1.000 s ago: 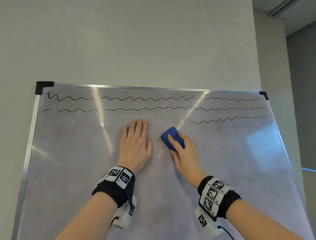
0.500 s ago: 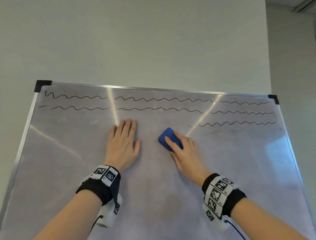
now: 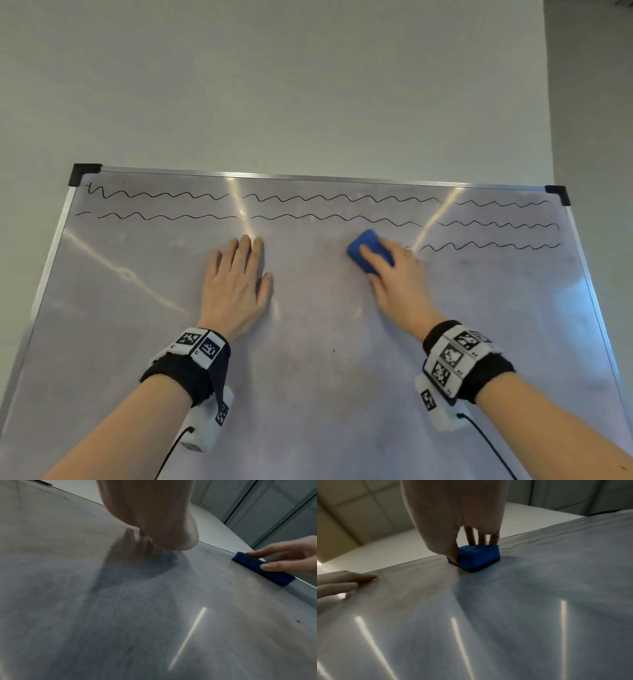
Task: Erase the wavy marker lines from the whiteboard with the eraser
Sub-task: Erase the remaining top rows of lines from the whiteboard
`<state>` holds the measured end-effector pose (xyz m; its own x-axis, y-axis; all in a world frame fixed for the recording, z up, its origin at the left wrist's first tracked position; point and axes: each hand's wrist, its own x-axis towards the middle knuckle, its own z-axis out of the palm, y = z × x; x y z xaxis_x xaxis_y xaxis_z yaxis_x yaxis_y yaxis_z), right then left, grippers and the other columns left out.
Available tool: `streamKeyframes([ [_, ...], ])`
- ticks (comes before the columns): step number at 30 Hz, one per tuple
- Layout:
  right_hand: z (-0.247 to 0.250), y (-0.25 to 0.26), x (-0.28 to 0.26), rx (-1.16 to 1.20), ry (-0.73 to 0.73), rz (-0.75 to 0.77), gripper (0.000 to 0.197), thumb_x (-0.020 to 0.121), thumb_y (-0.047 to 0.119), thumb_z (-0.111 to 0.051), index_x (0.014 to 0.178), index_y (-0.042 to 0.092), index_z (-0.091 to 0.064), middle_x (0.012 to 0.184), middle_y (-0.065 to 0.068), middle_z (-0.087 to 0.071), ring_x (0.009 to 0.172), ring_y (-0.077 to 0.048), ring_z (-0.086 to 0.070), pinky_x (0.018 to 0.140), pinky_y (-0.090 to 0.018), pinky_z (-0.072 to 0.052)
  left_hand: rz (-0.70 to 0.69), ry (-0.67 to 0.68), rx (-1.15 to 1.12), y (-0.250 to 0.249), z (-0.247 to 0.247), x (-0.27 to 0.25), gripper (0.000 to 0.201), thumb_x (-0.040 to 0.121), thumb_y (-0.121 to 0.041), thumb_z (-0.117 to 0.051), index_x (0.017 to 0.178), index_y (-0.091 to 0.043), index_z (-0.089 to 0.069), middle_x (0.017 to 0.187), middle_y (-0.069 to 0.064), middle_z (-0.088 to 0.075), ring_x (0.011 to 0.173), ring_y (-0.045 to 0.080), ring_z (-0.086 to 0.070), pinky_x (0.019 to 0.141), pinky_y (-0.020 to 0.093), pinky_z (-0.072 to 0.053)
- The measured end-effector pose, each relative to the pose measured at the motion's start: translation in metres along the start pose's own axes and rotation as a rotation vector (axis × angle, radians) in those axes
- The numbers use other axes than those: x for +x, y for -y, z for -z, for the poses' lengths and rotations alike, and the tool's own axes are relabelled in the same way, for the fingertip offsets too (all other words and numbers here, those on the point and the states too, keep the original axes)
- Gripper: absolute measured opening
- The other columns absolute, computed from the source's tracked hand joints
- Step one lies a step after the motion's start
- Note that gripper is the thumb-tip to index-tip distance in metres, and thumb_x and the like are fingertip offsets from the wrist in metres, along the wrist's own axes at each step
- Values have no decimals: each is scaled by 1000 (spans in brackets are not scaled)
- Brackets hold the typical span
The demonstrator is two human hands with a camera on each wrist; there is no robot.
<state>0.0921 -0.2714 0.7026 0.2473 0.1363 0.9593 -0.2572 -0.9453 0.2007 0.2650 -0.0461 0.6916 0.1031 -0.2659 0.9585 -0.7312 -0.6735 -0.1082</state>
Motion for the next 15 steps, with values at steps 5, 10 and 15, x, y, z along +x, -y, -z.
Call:
streamKeyframes([
  [5,0,15,-2,-41,-18,-271,55,75,4,-69,128,11,-56,129,-27,-49,102,-47,-52,83,-52,-43,42,47,16,-9,2,0,58,90,-32,-32,139,-2,-42,137,21,-46,126,37,-41,102,54,-30],
  [10,-10,44,-8,-37,88,95,64,66,7,-77,125,19,-56,125,-19,-53,93,-38,-56,75,-42,-46,-34,28,23,-45,-1,5,56,85,-25,-35,135,-5,-51,142,20,-46,136,40,-36,111,55,-16],
  [15,5,8,18,-40,63,-257,51,87,12,-58,136,20,-46,137,-16,-40,110,-39,-45,91,-46,-35,-184,79,-35,-78,-12,11,57,90,-27,-32,140,-5,-48,142,15,-50,131,36,-46,110,44,-22],
])
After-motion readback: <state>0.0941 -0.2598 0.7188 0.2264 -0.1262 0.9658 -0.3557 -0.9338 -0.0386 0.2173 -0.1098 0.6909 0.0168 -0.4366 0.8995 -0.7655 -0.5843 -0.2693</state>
